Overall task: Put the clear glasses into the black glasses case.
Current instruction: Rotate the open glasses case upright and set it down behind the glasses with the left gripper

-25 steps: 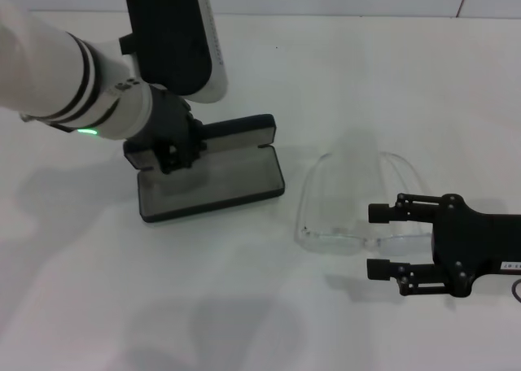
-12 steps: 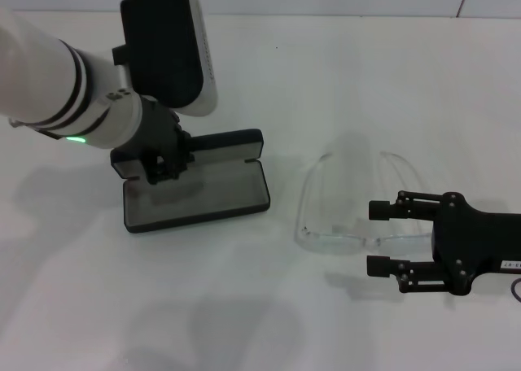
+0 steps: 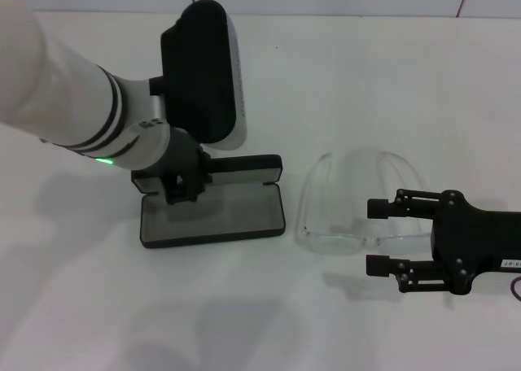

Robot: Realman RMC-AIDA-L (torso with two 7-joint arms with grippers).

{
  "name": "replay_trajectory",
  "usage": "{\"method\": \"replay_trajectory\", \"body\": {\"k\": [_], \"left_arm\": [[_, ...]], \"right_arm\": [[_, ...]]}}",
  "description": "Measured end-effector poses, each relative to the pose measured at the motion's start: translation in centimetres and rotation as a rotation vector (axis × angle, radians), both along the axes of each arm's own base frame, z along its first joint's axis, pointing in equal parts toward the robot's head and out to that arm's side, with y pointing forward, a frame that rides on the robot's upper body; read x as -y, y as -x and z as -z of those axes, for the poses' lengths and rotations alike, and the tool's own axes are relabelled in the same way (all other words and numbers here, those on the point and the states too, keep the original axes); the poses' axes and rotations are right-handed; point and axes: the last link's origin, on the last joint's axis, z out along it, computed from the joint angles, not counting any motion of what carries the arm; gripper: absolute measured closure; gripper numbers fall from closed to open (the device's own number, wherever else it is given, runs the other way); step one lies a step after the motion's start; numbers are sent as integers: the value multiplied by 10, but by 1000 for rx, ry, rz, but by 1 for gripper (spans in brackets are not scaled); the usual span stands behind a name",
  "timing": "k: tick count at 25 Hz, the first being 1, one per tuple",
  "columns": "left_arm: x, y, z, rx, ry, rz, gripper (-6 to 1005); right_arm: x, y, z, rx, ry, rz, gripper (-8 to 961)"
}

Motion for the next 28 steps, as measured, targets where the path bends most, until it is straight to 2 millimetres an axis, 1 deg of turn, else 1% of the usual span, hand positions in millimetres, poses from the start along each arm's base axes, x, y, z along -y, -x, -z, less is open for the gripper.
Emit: {"method": "replay_trajectory", "body": {"k": [4,10,17,28], "left_arm": [[1,-3,6,5,6,21,800],[1,-14,12,38,21,50,799],[2,-22,20,53,27,94,799],[2,-32,26,110,40,116,771]], "right_arm": [[1,-1,0,-1,-1,4,216],[2,0,-1,-14,-2,3,216],[3,-1,-1,-16,-1,4,215],[3,-1,-1,-18,-2,6,215]]}}
